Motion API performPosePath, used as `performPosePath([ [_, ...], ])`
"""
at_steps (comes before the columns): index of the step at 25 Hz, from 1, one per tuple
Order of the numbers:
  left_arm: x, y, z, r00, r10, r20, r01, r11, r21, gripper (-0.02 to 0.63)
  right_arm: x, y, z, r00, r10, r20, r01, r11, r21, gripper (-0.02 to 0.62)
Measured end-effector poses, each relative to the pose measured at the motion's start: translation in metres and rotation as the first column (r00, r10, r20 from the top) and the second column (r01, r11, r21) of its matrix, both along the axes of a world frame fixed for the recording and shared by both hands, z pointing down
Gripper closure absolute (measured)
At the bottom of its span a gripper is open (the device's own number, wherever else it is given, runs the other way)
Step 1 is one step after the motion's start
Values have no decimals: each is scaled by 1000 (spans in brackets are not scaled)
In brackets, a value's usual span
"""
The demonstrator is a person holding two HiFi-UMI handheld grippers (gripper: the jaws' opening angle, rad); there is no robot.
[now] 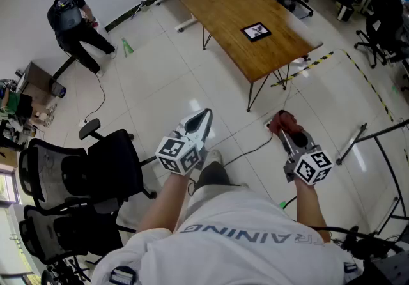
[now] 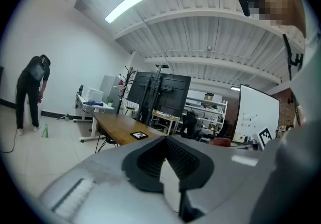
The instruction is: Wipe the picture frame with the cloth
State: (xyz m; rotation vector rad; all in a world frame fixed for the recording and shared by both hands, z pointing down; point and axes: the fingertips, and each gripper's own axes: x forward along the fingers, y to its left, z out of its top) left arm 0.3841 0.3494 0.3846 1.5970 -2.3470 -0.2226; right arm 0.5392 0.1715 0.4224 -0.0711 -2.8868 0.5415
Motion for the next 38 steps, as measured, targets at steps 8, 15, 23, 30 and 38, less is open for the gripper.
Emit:
performPosePath([
  [8,-68,-25,5,999,-22,32,20,999,34,600,-57,-32,6,1000,17,5,-17,1000,25,481],
  [15,-187,-13,14,997,-82,-3,82,996,45,600,-180,-27,4,999,-28,-23,29,998,48,481],
  [23,-339,4,-7,988,-139,60,137,990,36,600,-358,-32,-36,996,-75,56,67,989,130,482],
  [30,-428,-12,-3,988,-146,46,145,989,25,600,-446,-55,-29,997,-73,11,71,992,100,482],
  [38,-508,-69,17,992,-127,11,127,992,20,600,-516,-114,-8,1000,-27,-5,27,997,69,480],
])
